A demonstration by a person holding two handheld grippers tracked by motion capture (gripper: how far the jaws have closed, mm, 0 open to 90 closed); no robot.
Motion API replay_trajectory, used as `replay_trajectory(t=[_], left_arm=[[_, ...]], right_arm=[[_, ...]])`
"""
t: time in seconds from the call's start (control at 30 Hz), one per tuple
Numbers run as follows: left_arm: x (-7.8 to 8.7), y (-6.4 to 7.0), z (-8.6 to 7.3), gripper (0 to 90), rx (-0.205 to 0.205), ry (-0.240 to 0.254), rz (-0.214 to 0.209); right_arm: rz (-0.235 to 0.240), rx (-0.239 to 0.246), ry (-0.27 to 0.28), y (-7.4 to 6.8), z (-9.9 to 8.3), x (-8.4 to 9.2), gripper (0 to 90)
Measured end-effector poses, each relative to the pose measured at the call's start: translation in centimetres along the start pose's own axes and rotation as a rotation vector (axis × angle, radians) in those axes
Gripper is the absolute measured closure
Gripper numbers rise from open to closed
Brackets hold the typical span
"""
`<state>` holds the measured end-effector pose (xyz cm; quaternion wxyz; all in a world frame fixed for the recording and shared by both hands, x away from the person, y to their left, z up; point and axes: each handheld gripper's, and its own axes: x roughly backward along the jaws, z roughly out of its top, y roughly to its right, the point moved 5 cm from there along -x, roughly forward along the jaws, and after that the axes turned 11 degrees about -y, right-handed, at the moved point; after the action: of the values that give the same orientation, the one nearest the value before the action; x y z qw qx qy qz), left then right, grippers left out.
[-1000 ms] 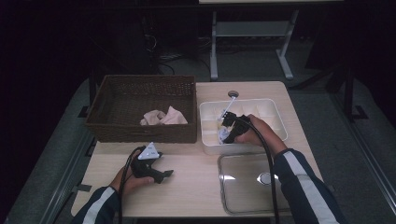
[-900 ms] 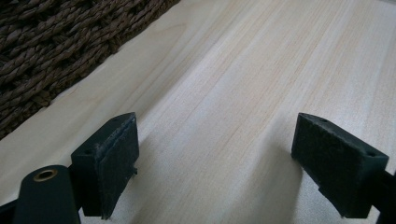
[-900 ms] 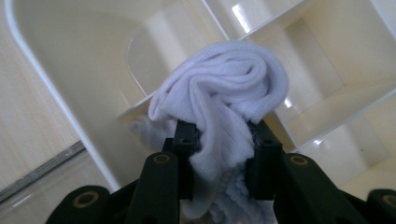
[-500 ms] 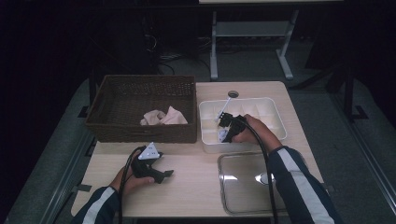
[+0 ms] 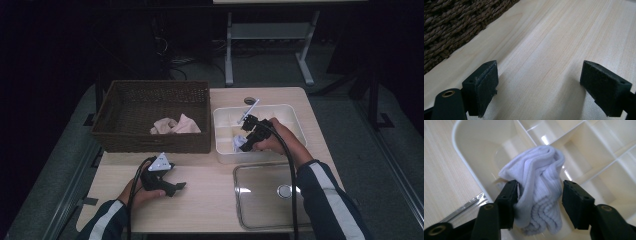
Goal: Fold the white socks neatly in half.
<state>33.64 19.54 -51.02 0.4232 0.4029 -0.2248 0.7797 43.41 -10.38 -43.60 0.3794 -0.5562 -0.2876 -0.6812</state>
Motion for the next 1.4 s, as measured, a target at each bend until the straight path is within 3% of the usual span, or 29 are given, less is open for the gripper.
replay_trajectory(t=[0.1, 0.2, 0.3, 0.47, 0.63, 0.77, 0.9, 1.03, 1.23, 1.4], left_arm=[[0.0, 0.1, 0.0, 14.1, 0.008, 0.004, -0.005], [0.0, 0.1, 0.0, 14.1, 0.012, 0.008, -0.006], [0.0, 0.1, 0.0, 14.1, 0.011, 0.008, -0.006], [0.0, 0.0, 0.0, 14.1, 0.005, 0.004, -0.002], [0.0, 0.0, 0.0, 14.1, 0.004, 0.005, -0.001], [0.0, 0.1, 0.0, 14.1, 0.008, 0.004, -0.004], [0.0, 0.1, 0.0, 14.1, 0.008, 0.005, -0.004], [0.0, 0.1, 0.0, 14.1, 0.008, 0.004, -0.004], [0.0, 0.1, 0.0, 14.1, 0.009, 0.005, -0.004], [0.0, 0.0, 0.0, 14.1, 0.004, 0.004, -0.003]], right_arm=[[-0.004, -0.023, 0.053, -0.1, -0.3, 1.2, 46.6], [-0.015, -0.022, 0.079, -0.2, -0.9, 2.3, 59.0], [-0.033, -0.026, 0.066, -0.2, -1.5, 2.2, 68.6], [-0.013, -0.029, 0.061, -0.2, -1.6, 1.0, 77.0], [-0.019, -0.021, 0.030, -0.6, -1.1, 0.1, 80.2], [-0.013, -0.002, -0.025, -0.9, -0.6, -1.3, 82.0], [0.008, -0.004, -0.037, -0.7, -0.6, -1.5, 82.7], [-0.022, 0.003, -0.066, -0.9, -0.2, -1.8, 83.1], [-0.064, -0.002, -0.036, -0.9, -0.1, -1.7, 81.8], [-0.052, 0.002, 0.025, -1.0, -0.3, -0.7, 73.4]])
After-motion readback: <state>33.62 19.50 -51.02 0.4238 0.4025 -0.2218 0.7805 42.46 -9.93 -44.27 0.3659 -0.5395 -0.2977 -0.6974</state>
